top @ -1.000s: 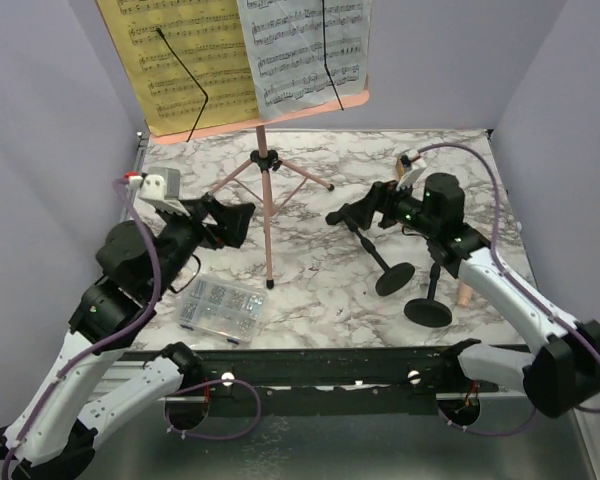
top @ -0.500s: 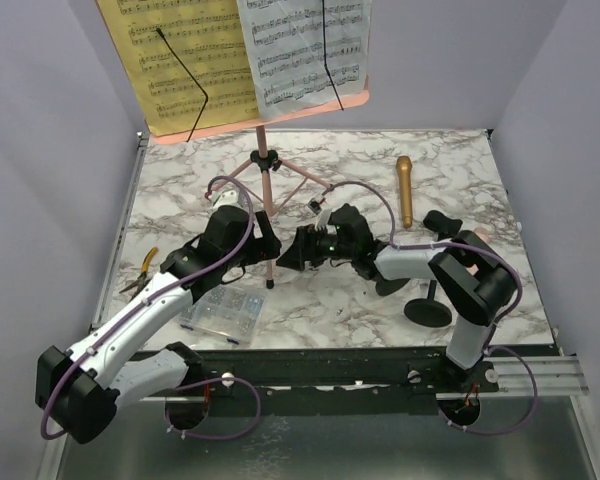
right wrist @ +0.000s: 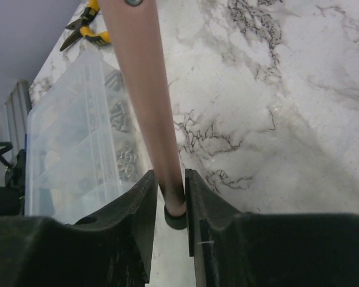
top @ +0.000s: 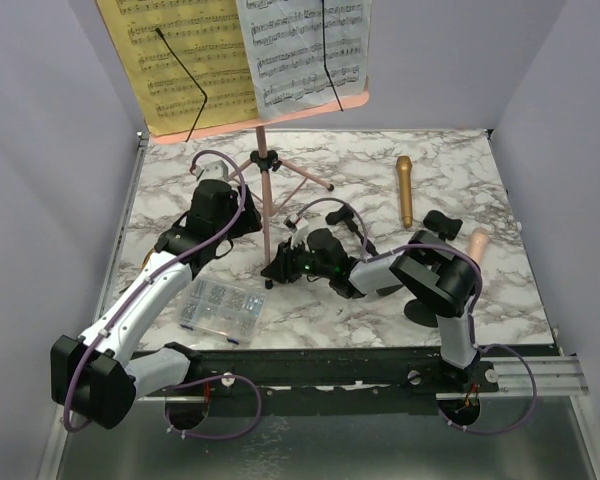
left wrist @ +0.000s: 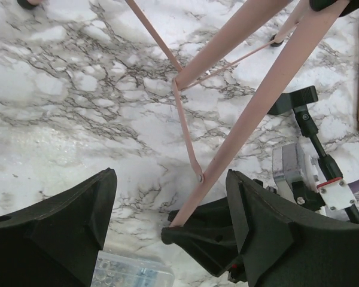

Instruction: Set up the instrument practice props

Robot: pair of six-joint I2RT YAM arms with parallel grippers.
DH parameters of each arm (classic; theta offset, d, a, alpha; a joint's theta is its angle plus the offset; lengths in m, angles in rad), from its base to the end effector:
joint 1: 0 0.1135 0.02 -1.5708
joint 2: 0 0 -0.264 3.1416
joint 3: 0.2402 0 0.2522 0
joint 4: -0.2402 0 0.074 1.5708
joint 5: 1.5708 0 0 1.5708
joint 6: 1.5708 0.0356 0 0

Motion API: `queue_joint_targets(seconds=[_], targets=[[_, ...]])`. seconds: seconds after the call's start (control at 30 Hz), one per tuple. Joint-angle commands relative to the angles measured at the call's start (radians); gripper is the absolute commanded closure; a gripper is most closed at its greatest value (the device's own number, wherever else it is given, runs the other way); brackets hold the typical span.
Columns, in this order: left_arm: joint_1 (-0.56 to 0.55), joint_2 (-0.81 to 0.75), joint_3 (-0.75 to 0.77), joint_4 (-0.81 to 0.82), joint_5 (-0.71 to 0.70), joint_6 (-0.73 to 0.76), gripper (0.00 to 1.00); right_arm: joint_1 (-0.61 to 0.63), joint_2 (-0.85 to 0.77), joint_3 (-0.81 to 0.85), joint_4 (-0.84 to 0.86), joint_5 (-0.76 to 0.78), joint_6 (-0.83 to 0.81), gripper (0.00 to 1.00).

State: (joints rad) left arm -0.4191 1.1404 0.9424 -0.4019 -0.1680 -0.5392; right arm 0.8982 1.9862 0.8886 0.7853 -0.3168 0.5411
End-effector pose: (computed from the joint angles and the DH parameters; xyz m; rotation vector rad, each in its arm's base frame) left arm 0.2325 -0.0971 0.3025 -0.2277 2.1726 -0.3677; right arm 0.2369 0.3152 0.1312 -0.6030 1.9895 1.2389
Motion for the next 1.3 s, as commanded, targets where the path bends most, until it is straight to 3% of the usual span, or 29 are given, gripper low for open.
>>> queue_joint_targets(seconds=[0.0,0.13,0.23,0.57,0.67,0.77,0.9,1.07,1.27], targets=[[0.011,-0.061,0.029,0.008,-0.091,0.143,0.2,0.043,0.047,0.062,0.014,0.145,-0.06,0.75],[0.016,-0.094,-0.013,0.017,-0.189,0.172,0.21,0.064,0.121,0.148,-0.03,0.195,-0.058,0.84],[0.035,-0.15,-0.071,0.046,-0.171,0.138,0.21,0.088,0.195,0.24,-0.07,0.227,-0.052,0.9],[0.037,-0.3,-0.135,0.085,-0.235,0.117,0.22,0.136,0.435,0.612,-0.221,0.39,0.034,0.88],[0.038,-0.3,-0.141,0.096,-0.222,0.118,0.22,0.136,0.493,0.738,-0.274,0.374,0.011,0.8],[0.037,-0.292,-0.14,0.1,-0.197,0.125,0.21,0.136,0.47,0.751,-0.295,0.354,-0.04,0.58],[0.037,-0.299,-0.145,0.105,-0.188,0.126,0.19,0.124,0.334,0.625,-0.29,0.325,-0.139,0.31],[0.037,-0.312,-0.152,0.113,-0.179,0.13,0.17,0.076,0.098,0.356,-0.266,0.256,-0.206,0.18],[0.037,-0.295,-0.151,0.117,-0.149,0.131,0.13,-0.152,-0.083,0.156,-0.202,-0.075,-0.212,0.15]])
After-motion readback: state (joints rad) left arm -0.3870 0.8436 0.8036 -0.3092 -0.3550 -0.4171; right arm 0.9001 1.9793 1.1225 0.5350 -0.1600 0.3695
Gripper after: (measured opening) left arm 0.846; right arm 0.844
